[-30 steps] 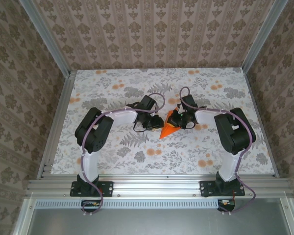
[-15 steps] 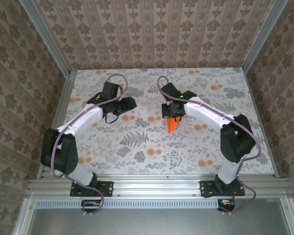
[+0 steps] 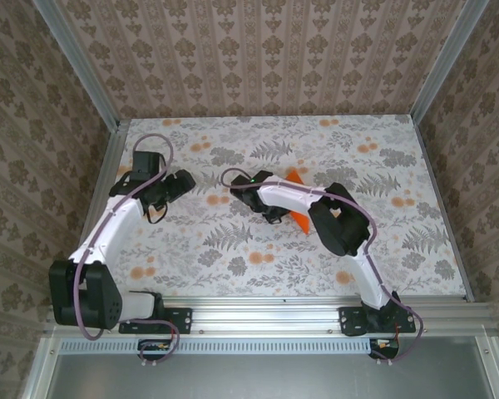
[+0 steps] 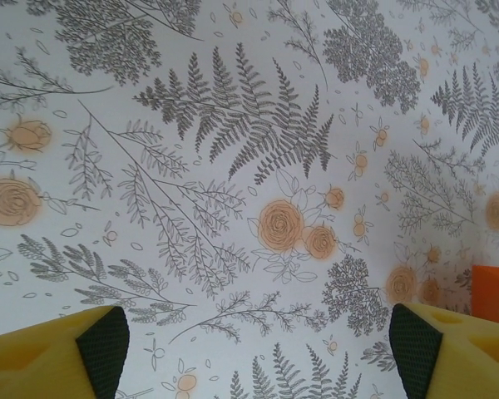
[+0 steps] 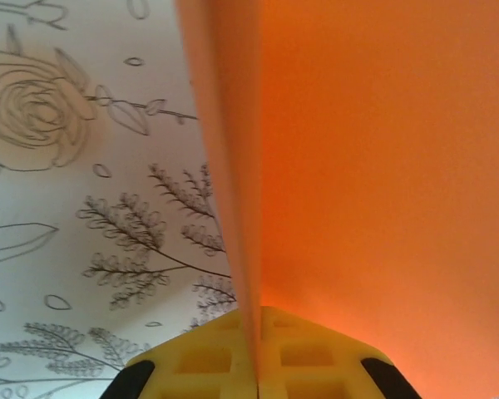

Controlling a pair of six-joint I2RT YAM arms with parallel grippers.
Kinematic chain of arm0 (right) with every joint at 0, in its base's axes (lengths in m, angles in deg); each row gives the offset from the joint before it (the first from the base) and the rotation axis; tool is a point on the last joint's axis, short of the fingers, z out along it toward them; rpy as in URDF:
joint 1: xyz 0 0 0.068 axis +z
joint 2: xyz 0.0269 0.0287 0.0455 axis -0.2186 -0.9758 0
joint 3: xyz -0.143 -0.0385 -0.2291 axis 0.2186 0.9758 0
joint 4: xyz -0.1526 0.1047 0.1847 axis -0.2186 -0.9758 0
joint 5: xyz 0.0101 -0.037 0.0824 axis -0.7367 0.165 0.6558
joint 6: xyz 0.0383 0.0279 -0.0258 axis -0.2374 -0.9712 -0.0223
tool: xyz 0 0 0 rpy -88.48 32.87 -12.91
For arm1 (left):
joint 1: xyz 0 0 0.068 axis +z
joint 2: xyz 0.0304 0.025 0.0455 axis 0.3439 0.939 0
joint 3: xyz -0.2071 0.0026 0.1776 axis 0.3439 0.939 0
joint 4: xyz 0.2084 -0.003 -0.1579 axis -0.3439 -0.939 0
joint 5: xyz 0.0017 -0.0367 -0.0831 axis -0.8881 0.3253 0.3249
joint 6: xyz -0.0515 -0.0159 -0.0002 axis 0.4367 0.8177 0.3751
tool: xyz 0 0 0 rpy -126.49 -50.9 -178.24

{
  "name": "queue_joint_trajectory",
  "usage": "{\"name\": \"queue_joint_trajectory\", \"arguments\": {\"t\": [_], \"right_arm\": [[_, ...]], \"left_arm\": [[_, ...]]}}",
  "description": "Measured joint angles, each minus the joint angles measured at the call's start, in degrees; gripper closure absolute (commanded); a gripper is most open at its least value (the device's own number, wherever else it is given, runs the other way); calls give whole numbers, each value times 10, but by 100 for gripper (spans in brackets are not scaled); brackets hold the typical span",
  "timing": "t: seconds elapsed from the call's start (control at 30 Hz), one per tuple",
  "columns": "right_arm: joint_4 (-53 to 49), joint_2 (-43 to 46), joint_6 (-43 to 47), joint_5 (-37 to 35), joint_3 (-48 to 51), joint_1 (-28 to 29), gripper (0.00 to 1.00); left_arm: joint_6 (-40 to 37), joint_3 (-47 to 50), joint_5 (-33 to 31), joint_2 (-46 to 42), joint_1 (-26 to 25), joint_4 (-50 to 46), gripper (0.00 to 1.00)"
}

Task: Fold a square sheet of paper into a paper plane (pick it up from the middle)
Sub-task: Turn over the paper at the center of the table.

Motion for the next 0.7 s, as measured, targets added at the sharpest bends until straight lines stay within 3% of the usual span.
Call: {"name": "queue_joint_trajectory", "arguments": {"t": [0.4,0.7], "right_arm": [[-24,-42,-26,23,-36,29,69],[27,50,-25,194,-25,55,61]], "left_arm": [[0,5,7,-2,12,-10,14],[11,38,30,-2,12,4,12]]}}
